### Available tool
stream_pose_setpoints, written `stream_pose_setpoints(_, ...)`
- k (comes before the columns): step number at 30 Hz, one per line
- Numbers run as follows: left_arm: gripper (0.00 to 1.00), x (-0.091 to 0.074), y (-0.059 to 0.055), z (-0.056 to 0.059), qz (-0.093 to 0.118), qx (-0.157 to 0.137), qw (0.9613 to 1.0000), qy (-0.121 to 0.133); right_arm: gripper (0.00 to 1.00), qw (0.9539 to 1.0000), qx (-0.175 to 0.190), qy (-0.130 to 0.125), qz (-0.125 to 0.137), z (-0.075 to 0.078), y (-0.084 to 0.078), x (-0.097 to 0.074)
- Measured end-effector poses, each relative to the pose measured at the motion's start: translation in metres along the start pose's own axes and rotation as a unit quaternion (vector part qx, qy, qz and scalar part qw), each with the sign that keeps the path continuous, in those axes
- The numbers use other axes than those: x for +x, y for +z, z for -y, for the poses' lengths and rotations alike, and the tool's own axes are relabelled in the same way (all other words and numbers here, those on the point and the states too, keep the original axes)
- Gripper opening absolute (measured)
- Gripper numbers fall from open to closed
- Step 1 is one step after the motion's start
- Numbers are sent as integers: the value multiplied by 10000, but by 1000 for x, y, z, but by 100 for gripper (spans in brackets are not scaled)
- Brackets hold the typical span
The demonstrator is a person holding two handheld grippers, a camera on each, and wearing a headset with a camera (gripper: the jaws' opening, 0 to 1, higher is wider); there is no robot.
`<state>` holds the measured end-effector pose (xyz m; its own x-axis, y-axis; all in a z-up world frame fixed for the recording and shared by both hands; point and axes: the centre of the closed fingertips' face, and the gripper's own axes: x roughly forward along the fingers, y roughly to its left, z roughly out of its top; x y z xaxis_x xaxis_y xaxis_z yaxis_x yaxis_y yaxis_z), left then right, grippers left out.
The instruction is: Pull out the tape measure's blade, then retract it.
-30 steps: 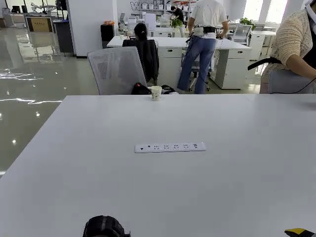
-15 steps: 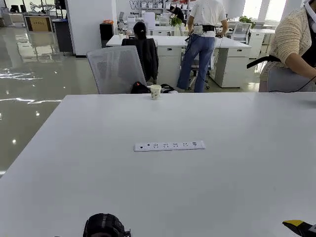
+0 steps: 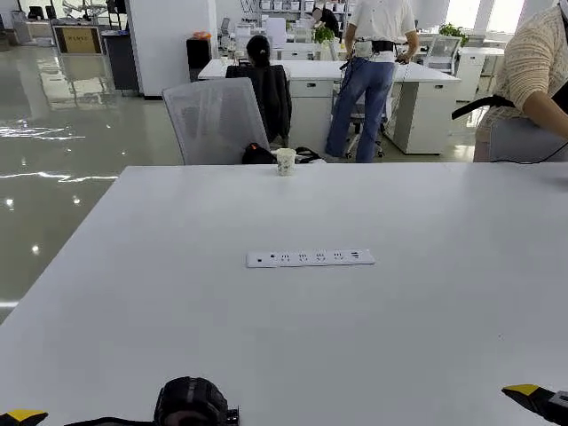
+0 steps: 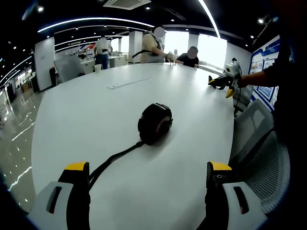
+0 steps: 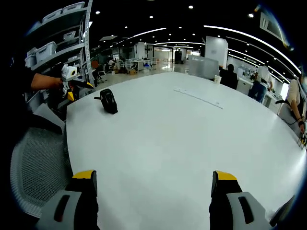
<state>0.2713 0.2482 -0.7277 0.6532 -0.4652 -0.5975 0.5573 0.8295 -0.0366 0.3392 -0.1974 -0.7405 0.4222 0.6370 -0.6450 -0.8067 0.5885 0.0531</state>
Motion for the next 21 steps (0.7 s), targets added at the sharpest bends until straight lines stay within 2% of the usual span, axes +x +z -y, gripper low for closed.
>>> stream_pose_setpoints(5,99,9,-2,1,-151,112,9996,-188,99,9997,-228,21,58,0,9,5)
stream_pose_setpoints(11,99,17,5,0,-146,82,9993,-341,99,9980,-592,227,-78,-6,12,15)
stream_pose_setpoints(16,99,24,4,0,-356,274,9977,-515,99,9973,-669,269,-121,-7,18,18)
stream_pose_setpoints(21,99,28,10,-2,-415,359,9968,-573,99,9967,-740,339,-58,-12,28,19)
